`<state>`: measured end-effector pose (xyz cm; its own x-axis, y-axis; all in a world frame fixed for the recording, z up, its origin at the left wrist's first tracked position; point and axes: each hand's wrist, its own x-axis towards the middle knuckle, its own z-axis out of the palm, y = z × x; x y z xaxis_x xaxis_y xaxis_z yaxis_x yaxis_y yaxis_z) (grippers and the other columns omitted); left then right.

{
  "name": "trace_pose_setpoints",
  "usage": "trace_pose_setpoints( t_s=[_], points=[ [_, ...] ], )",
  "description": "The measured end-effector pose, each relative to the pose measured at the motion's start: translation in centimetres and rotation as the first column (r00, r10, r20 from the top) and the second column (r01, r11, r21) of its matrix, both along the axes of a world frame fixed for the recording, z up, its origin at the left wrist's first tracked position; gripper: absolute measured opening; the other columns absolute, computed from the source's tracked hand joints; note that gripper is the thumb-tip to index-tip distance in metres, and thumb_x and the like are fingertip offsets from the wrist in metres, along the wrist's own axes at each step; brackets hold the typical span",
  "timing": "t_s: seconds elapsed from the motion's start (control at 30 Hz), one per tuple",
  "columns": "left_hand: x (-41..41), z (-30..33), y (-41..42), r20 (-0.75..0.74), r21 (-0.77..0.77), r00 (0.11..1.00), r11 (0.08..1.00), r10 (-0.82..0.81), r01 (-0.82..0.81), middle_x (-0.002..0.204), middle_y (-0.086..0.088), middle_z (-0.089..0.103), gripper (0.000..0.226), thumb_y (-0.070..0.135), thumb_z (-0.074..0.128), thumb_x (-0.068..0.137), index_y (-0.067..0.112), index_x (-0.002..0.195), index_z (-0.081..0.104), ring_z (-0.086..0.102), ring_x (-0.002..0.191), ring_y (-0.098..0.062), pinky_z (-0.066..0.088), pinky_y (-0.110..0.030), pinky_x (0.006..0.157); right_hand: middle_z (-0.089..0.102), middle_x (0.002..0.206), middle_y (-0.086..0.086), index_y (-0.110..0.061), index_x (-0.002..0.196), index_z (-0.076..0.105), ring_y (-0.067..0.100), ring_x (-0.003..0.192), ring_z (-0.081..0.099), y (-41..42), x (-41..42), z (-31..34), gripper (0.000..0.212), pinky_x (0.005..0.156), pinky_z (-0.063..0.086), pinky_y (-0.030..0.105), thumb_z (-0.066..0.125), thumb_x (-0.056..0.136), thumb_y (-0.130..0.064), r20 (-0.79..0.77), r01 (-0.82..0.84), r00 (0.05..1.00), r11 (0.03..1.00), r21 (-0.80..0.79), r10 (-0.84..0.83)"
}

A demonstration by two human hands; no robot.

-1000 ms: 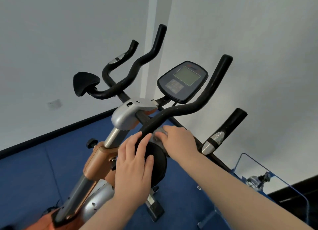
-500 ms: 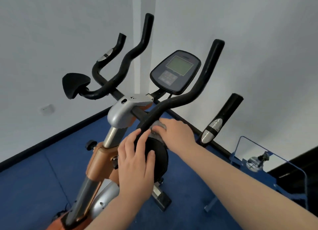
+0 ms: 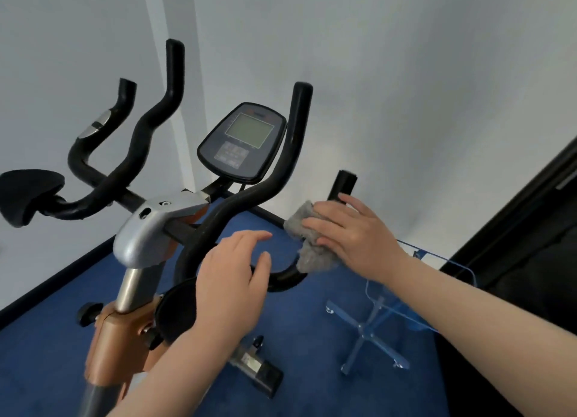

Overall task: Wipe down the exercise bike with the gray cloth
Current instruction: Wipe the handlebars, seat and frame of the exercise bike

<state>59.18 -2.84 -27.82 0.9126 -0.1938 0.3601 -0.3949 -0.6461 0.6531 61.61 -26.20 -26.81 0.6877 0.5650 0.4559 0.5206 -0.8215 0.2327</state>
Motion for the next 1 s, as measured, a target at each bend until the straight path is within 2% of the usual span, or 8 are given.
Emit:
trace_pose_setpoints(
  t_s=[0.1, 0.2, 0.37, 0.47, 0.6, 0.7, 0.83, 1.0],
  points=[
    [0.1, -0.2, -0.1, -0.014, 0.029, 0.999, 0.999, 0.034, -0.034, 0.103, 0.017, 0.062, 0.021, 0.026, 0.052, 0.089, 0.028, 0.108, 0.061, 0.048, 0.067, -0.004, 0.039, -0.028, 0.072, 0.063, 0.123, 0.008, -0.012, 0.112, 0.068, 0.023, 0.122, 0.054, 0.7, -0.1, -1.4, 0.028, 0.113, 0.026, 0.045, 0.051, 0.093, -0.023, 0.068, 0.077, 0.993, 0.97, 0.229, -0.095],
    [0.2, -0.3, -0.1, -0.015, 0.058, 0.999, 0.997, 0.051, -0.05, 0.098, 0.02, 0.062, 0.018, 0.026, 0.052, 0.088, 0.03, 0.102, 0.063, 0.054, 0.083, -0.002, 0.041, -0.025, 0.074, 0.064, 0.115, 0.012, -0.011, 0.1, 0.069, 0.025, 0.121, 0.051, 4.1, -1.4, -5.0, 0.024, 0.113, 0.023, 0.044, 0.056, 0.089, -0.027, 0.088, -0.04, 0.996, 0.917, 0.396, 0.006],
    [0.3, -0.6, 0.1, -0.017, 0.062, 0.999, 0.997, 0.049, -0.048, 0.096, 0.024, 0.061, 0.016, 0.024, 0.054, 0.088, 0.034, 0.098, 0.063, 0.052, 0.091, 0.004, 0.041, -0.024, 0.078, 0.068, 0.089, 0.009, -0.014, 0.089, 0.073, 0.026, 0.088, 0.063, 1.9, 1.8, -4.1, 0.036, 0.106, 0.038, 0.042, 0.046, 0.095, -0.036, 0.216, -0.289, 0.941, 0.95, 0.115, 0.26],
    [0.2, -0.5, 0.1, -0.029, 0.052, 0.998, 0.997, 0.061, -0.06, 0.095, 0.025, 0.061, 0.016, 0.025, 0.054, 0.088, 0.035, 0.096, 0.063, 0.052, 0.091, 0.005, 0.041, -0.025, 0.078, 0.069, 0.083, 0.006, -0.014, 0.086, 0.074, 0.025, 0.078, 0.065, -1.1, 4.9, -1.2, 0.044, 0.101, 0.042, 0.041, 0.035, 0.097, -0.032, 0.277, -0.303, 0.917, 0.953, 0.015, 0.287],
    [0.2, -0.6, 0.1, -0.03, 0.048, 0.998, 0.997, 0.064, -0.063, 0.095, 0.024, 0.062, 0.016, 0.026, 0.053, 0.087, 0.034, 0.096, 0.064, 0.053, 0.092, 0.004, 0.04, -0.024, 0.077, 0.066, 0.077, 0.002, -0.017, 0.08, 0.069, 0.023, 0.075, 0.064, -3.9, 7.9, 2.9, 0.033, 0.097, 0.044, 0.04, 0.044, 0.094, -0.034, 0.337, -0.302, 0.852, 0.902, -0.308, 0.4],
    [0.2, -0.7, 0.1, -0.031, 0.042, 0.997, 0.996, 0.075, -0.074, 0.095, 0.024, 0.063, 0.016, 0.025, 0.054, 0.087, 0.034, 0.095, 0.064, 0.053, 0.092, 0.005, 0.038, -0.022, 0.076, 0.064, 0.073, 0.005, -0.013, 0.075, 0.066, 0.025, 0.066, 0.059, -4.2, 8.9, 4.4, 0.028, 0.069, 0.053, 0.037, 0.052, 0.091, -0.032, 0.276, -0.367, 0.842, 0.867, -0.336, 0.464],
    [0.2, -0.8, 0.0, -0.027, 0.044, 0.996, 0.995, 0.088, -0.087, 0.093, 0.024, 0.063, 0.015, 0.024, 0.055, 0.086, 0.035, 0.093, 0.064, 0.053, 0.089, 0.005, 0.039, -0.024, 0.075, 0.067, 0.075, 0.008, -0.012, 0.075, 0.07, 0.025, 0.061, 0.059, -3.9, 8.5, 3.8, 0.023, 0.05, 0.049, 0.031, 0.057, 0.089, -0.023, 0.326, -0.325, 0.876, 0.934, -0.148, 0.356],
    [0.2, -0.7, -0.1, -0.027, 0.056, 0.995, 0.994, 0.095, -0.093, 0.092, 0.024, 0.063, 0.015, 0.025, 0.055, 0.086, 0.035, 0.092, 0.065, 0.052, 0.087, 0.006, 0.038, -0.025, 0.073, 0.071, 0.084, 0.012, -0.001, 0.089, 0.072, 0.027, 0.071, 0.067, -2.1, 7.2, 1.4, 0.024, 0.059, 0.056, 0.034, 0.053, 0.09, -0.017, 0.338, -0.126, 0.941, 0.895, 0.429, -0.03]
  ],
)
